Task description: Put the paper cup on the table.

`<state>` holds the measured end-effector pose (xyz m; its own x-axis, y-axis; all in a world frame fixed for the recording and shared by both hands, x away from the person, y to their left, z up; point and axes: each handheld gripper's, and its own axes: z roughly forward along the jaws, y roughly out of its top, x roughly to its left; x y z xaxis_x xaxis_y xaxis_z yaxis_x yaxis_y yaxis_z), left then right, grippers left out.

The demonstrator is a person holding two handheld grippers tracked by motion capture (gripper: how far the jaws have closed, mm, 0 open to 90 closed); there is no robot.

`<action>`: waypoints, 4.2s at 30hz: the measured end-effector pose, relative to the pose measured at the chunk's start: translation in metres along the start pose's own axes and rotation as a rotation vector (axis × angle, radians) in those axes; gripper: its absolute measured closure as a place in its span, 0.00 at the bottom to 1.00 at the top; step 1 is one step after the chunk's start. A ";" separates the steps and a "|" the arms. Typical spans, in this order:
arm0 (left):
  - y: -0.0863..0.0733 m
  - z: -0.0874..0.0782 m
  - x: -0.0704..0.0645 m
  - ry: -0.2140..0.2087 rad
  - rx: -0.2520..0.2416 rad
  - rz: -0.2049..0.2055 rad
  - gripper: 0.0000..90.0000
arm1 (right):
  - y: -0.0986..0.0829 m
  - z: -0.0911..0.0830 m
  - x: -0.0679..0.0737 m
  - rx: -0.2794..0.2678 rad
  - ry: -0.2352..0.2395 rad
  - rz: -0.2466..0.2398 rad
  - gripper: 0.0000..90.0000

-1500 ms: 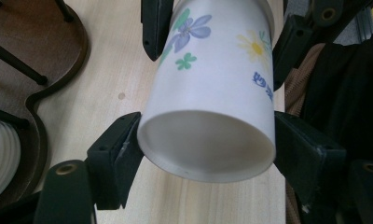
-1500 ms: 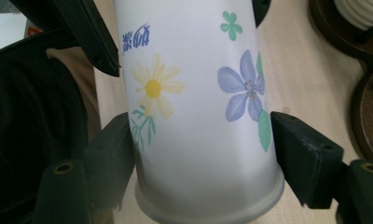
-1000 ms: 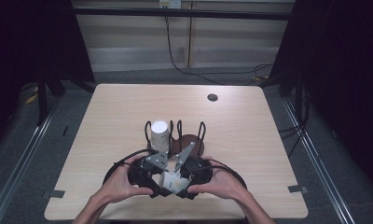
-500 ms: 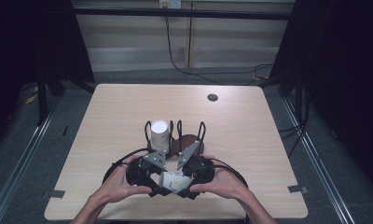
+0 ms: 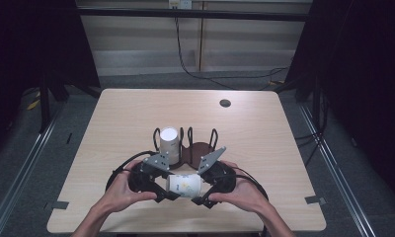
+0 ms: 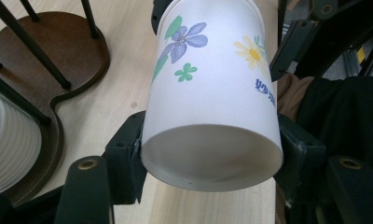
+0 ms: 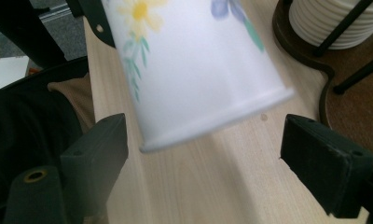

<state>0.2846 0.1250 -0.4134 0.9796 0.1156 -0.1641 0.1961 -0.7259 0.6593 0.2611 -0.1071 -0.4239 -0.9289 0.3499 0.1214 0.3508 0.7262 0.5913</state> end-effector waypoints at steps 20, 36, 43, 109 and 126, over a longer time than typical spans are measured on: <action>-0.009 -0.013 0.000 0.029 -0.090 -0.008 0.41 | -0.021 -0.013 -0.002 -0.187 -0.016 0.073 0.16; -0.011 -0.022 -0.003 0.026 -0.187 -0.005 0.41 | -0.023 -0.022 -0.001 -0.340 -0.025 0.099 0.16; -0.012 -0.028 -0.002 0.001 -0.243 -0.009 0.41 | -0.026 -0.025 -0.001 -0.410 0.004 0.107 0.18; -0.008 -0.013 -0.005 -0.016 -0.278 -0.008 0.33 | -0.013 -0.023 -0.001 -0.562 0.113 0.097 0.32; -0.010 -0.012 -0.003 0.026 -0.269 -0.040 0.18 | -0.013 -0.027 -0.002 -0.567 0.097 0.092 0.34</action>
<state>0.2804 0.1401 -0.4108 0.9711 0.1602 -0.1770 0.2352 -0.5146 0.8245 0.2551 -0.1337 -0.4101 -0.9135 0.3217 0.2491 0.3370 0.2552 0.9062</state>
